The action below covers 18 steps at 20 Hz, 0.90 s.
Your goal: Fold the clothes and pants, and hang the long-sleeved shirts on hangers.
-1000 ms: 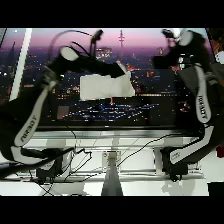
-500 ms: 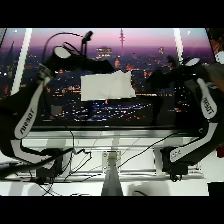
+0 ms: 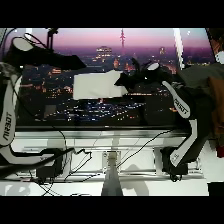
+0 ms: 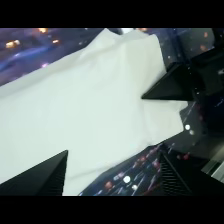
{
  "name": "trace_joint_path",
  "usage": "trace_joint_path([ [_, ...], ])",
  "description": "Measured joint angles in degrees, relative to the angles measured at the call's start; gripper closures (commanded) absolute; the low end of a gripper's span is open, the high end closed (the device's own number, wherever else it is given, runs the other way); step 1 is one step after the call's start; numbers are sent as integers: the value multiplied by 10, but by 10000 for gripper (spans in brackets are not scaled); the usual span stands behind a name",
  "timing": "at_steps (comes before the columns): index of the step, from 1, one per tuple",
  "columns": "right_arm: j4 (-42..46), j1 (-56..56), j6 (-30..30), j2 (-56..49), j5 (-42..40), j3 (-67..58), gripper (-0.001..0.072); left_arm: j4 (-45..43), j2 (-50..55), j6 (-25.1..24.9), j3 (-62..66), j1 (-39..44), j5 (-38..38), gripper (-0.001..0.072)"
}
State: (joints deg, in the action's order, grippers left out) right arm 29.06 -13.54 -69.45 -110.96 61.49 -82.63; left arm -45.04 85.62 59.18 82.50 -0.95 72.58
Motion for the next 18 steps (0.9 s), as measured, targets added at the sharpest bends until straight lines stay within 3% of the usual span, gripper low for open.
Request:
trace_joint_path([
  [1,18,-5,0,0,1,-20,698,-14,-10,0,0,-10,6,253],
  [2,42,-7,-1,3,3,-43,698,-33,-21,0,0,-18,13,383],
  [4,97,0,-20,21,12,-88,698,-83,-50,5,0,-31,21,698],
  [12,405,167,-186,236,80,-176,699,-243,-177,9,0,-47,30,692],
  [18,568,395,-367,412,231,-184,698,-268,-205,10,0,-48,30,691],
])
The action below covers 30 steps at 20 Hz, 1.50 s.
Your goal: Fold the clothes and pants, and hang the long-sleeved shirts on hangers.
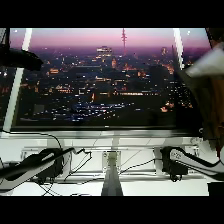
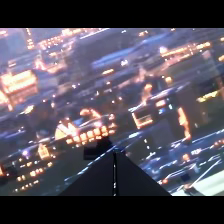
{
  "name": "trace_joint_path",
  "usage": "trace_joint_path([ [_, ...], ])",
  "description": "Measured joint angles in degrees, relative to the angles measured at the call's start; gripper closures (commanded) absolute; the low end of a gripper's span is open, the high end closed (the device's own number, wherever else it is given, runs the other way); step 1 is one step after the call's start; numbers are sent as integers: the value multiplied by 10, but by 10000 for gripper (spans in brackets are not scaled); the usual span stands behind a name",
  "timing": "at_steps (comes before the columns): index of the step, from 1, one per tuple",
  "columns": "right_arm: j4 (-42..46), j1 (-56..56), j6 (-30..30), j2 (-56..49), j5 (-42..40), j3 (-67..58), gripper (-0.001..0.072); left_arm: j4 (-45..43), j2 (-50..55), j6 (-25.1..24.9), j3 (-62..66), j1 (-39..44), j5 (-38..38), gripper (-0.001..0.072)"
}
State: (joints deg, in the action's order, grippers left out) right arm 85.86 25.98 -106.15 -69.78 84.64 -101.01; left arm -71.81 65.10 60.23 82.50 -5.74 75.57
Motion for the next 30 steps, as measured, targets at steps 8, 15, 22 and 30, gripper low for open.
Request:
trace_joint_path([
  [8,52,188,-69,91,168,-1,43,-5,-4,0,0,0,0,692],
  [15,-38,212,28,100,200,-1,698,-6,-4,0,0,0,0,692],
  [22,-149,103,113,113,191,-1,699,-6,-4,0,0,0,0,692],
  [30,-56,-317,127,95,47,-1,699,-6,-4,0,0,0,0,691],
])
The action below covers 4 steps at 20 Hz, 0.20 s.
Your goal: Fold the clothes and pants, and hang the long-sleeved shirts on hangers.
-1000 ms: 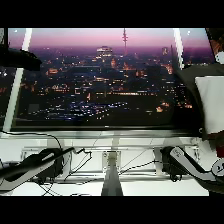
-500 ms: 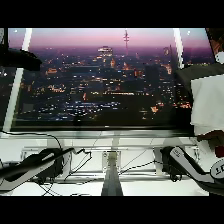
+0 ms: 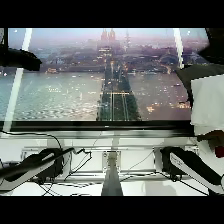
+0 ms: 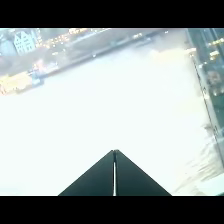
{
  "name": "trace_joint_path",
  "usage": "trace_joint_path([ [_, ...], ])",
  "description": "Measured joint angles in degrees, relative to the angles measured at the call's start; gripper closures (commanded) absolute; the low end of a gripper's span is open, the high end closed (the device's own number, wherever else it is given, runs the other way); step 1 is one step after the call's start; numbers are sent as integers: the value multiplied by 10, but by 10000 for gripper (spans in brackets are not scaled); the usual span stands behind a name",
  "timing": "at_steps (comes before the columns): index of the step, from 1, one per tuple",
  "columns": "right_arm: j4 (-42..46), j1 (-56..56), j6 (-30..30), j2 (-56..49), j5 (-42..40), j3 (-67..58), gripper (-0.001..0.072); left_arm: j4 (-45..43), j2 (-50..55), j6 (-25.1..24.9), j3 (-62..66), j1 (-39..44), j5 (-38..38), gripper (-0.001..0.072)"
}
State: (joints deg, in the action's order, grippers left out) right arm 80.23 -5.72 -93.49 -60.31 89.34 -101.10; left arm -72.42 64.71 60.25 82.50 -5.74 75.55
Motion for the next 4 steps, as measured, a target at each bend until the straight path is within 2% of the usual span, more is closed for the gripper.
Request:
trace_joint_path([
  [4,72,-116,1,-30,-49,0,698,0,0,0,0,0,0,691],
])
